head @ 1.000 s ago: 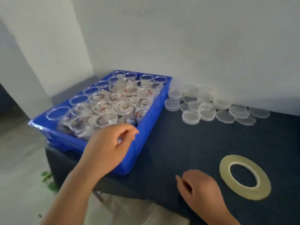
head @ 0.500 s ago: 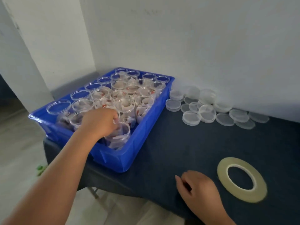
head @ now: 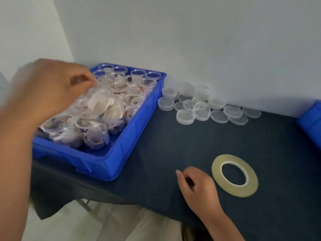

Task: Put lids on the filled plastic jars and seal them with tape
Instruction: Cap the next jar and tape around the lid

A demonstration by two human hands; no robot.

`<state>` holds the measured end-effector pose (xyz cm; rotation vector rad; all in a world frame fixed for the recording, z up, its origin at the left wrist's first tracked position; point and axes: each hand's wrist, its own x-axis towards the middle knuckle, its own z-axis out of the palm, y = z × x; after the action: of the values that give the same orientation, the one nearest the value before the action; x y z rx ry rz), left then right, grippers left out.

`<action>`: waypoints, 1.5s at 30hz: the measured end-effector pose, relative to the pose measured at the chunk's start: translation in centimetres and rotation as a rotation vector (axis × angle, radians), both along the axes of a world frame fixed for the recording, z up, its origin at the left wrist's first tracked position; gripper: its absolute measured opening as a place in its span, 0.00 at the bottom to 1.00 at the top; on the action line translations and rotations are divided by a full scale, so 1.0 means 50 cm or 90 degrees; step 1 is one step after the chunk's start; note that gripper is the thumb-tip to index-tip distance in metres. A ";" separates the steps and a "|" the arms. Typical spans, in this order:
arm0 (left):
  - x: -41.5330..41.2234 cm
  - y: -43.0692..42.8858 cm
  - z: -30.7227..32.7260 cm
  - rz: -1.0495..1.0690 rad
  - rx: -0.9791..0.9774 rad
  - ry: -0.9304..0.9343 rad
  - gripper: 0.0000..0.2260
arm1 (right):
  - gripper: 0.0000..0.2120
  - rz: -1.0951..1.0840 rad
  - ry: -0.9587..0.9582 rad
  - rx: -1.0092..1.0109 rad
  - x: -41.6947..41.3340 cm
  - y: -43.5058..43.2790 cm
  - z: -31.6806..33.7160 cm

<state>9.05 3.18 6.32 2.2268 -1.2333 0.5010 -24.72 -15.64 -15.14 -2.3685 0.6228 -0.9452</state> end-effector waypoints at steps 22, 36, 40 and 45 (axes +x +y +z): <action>-0.262 -0.565 -0.286 -0.184 0.234 0.329 0.21 | 0.47 -0.080 -0.053 0.270 -0.065 -0.034 -0.003; -0.206 -0.801 -0.351 -0.015 0.100 0.140 0.12 | 0.46 -0.057 -0.017 0.233 -0.055 -0.047 -0.006; -0.223 -0.719 -0.285 -0.204 -0.007 0.393 0.12 | 0.45 -0.066 -0.034 0.242 -0.057 -0.047 -0.006; -0.262 -0.465 -0.222 -0.417 0.035 0.466 0.06 | 0.44 -0.071 -0.055 0.243 -0.060 -0.049 -0.010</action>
<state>-4.06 -20.07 -4.76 1.6353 -1.4267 -0.5562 -27.71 -18.11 -15.63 -1.9634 0.8276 -0.8804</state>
